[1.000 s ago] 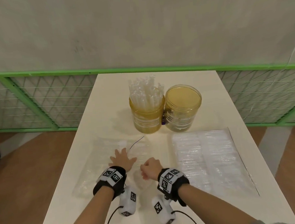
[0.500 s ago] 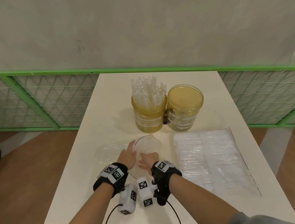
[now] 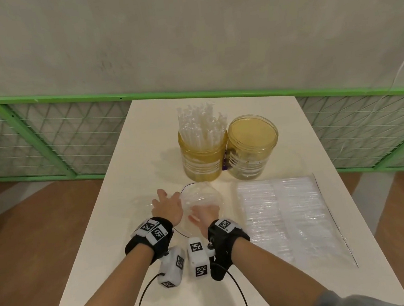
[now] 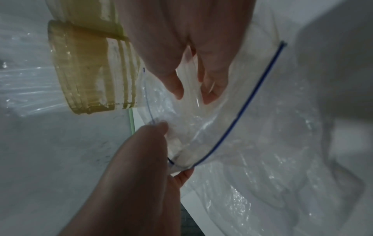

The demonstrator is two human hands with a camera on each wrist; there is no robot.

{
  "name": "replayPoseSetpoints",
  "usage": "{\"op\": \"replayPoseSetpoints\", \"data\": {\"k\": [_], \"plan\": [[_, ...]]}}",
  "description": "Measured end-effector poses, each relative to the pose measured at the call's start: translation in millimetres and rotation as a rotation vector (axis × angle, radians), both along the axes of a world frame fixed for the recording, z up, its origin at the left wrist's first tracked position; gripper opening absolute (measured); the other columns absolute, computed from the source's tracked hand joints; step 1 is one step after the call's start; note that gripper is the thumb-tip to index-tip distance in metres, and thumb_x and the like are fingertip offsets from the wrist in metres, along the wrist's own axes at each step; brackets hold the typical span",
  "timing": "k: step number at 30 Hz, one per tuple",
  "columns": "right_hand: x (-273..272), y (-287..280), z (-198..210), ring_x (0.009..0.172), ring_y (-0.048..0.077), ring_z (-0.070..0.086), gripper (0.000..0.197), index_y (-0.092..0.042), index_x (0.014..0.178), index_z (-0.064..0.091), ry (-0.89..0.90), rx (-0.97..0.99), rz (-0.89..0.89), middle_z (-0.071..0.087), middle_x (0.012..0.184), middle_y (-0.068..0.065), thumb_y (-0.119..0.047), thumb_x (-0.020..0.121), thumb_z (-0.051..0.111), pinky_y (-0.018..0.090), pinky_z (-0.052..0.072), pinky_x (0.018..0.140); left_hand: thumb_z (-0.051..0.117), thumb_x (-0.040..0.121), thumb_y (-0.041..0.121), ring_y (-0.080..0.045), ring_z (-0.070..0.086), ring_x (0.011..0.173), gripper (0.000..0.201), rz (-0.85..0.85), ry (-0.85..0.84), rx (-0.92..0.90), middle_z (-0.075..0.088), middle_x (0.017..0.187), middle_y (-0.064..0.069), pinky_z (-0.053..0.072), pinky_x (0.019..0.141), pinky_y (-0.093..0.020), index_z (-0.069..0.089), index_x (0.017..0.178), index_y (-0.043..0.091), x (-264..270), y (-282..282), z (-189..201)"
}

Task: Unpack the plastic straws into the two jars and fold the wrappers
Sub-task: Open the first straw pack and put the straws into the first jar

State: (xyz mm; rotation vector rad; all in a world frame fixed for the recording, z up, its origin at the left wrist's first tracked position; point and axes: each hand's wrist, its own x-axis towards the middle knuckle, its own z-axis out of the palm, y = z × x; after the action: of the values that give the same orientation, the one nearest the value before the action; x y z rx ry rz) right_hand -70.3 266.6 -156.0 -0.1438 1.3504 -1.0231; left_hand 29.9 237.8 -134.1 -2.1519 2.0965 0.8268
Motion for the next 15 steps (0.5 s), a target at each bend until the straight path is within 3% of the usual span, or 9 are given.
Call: {"op": "replayPoseSetpoints", "data": {"k": [3, 6, 8, 10, 13, 15], "plan": [[-2, -2, -8, 0.103, 0.020, 0.055, 0.054, -0.001, 0.132, 0.039, 0.048, 0.058, -0.079, 0.050, 0.130, 0.014, -0.010, 0.085, 0.065, 0.025, 0.053, 0.078, 0.024, 0.098, 0.018, -0.040, 0.031, 0.122, 0.033, -0.002, 0.048, 0.053, 0.019, 0.145, -0.010, 0.031, 0.099, -0.041, 0.044, 0.125, 0.017, -1, -1, 1], [-8, 1, -8, 0.093, 0.022, 0.059, 0.067, 0.004, 0.128, 0.046, 0.149, 0.125, -0.054, 0.059, 0.106, 0.010, -0.034, 0.079, 0.071, 0.034, 0.053, 0.085, 0.022, 0.098, 0.017, -0.039, 0.040, 0.116, 0.031, -0.075, 0.081, 0.072, 0.042, 0.131, -0.015, 0.027, 0.098, -0.042, 0.043, 0.121, 0.013, -3, -3, -5], [-12, 1, -8, 0.081, 0.017, 0.054, 0.051, 0.002, 0.120, 0.052, 0.158, 0.124, -0.039, 0.056, 0.092, 0.006, -0.032, 0.084, 0.066, 0.031, 0.049, 0.071, 0.022, 0.099, 0.017, -0.037, 0.045, 0.111, 0.030, -0.085, 0.099, 0.066, 0.049, 0.120, -0.016, 0.026, 0.098, -0.042, 0.043, 0.119, 0.010, -6, -3, -3], [-14, 0, -8, 0.069, 0.014, 0.046, 0.040, 0.000, 0.117, 0.053, 0.152, 0.107, -0.068, 0.052, 0.089, 0.006, -0.024, 0.087, 0.063, 0.024, 0.040, 0.059, 0.022, 0.100, 0.017, -0.037, 0.047, 0.108, 0.029, -0.097, 0.114, 0.060, 0.051, 0.110, -0.017, 0.026, 0.098, -0.042, 0.043, 0.116, 0.006, -7, -2, 2], [-12, -2, -4, 0.070, 0.020, 0.049, 0.034, 0.005, 0.115, 0.058, 0.133, 0.071, -0.093, 0.055, 0.085, 0.010, -0.016, 0.088, 0.059, 0.025, 0.039, 0.057, 0.027, 0.099, 0.018, -0.037, 0.049, 0.106, 0.025, -0.117, 0.134, 0.056, 0.053, 0.109, -0.020, 0.030, 0.095, -0.041, 0.044, 0.111, 0.003, -6, -2, 4], [-12, -3, -1, 0.077, 0.022, 0.054, 0.032, 0.004, 0.117, 0.056, 0.122, 0.066, -0.117, 0.058, 0.095, 0.013, -0.013, 0.090, 0.057, 0.025, 0.043, 0.057, 0.030, 0.098, 0.019, -0.038, 0.050, 0.104, 0.021, -0.112, 0.171, 0.059, 0.055, 0.110, -0.023, 0.034, 0.093, -0.041, 0.043, 0.105, 0.004, -5, -2, 3]]}}
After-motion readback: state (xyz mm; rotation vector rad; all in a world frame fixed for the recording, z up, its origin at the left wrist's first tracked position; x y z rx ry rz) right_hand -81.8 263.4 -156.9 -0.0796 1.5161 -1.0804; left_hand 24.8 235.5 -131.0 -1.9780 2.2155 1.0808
